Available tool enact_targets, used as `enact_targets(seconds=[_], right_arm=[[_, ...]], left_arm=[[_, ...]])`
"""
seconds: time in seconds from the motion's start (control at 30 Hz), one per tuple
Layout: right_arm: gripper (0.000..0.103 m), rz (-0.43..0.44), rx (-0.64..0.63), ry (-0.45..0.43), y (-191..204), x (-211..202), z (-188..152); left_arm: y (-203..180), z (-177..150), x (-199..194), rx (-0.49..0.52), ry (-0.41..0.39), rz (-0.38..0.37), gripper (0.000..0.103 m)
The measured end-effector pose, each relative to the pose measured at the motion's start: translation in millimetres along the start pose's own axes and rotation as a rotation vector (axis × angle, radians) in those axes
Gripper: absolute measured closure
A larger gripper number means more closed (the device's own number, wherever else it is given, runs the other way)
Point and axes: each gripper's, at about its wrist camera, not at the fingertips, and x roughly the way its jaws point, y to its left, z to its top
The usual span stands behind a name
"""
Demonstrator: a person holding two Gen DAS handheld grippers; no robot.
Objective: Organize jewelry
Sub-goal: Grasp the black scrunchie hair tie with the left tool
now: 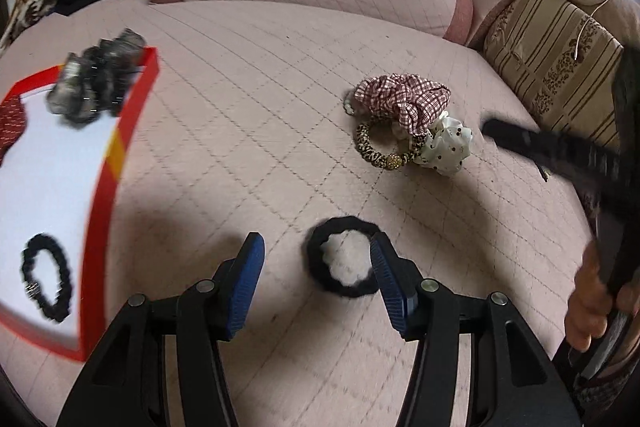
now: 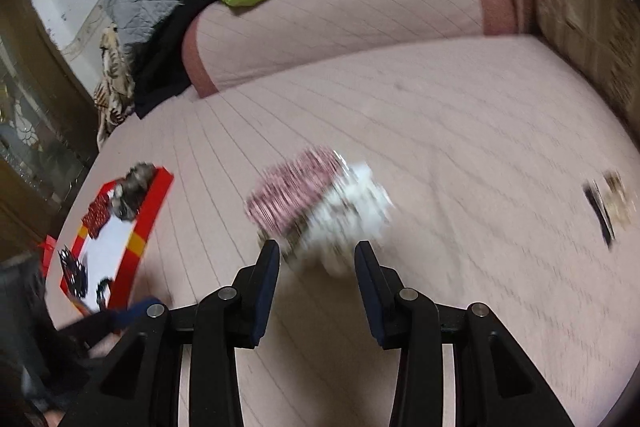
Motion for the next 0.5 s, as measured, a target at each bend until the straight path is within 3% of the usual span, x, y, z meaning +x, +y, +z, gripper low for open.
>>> enact_targets(seconds=[0.17,0.33,0.4,0.43,0.47,0.5], right_arm=[[0.053,-0.013,-0.039,0.002,16,34,30],[0.055,-0.048,-0.048,0.056,18,68,37],[0.079,-0.058,-0.057,0.060,17,72,36],[0.085,-0.061,-0.062,0.068,17,73,36],[0.093,-0.057,-0.061,0.076,17,74,35],[0.095,-0.055,-0.058,0.078,18,73,35]], left_arm=[[0,4,18,-0.014,0.026,-0.036,0.049],[-4,2,22,-0.004,0.016,-0.044,0.051],[-5,-1,23,0.001,0.014,-0.036,0.067],[-7,-1,24,0.009,0.022,-0.025,0.085],[-8,-1,25,0.012,0.029,-0.019,0.096],[-8,-2,25,0.006,0.036,-0.025,0.096]])
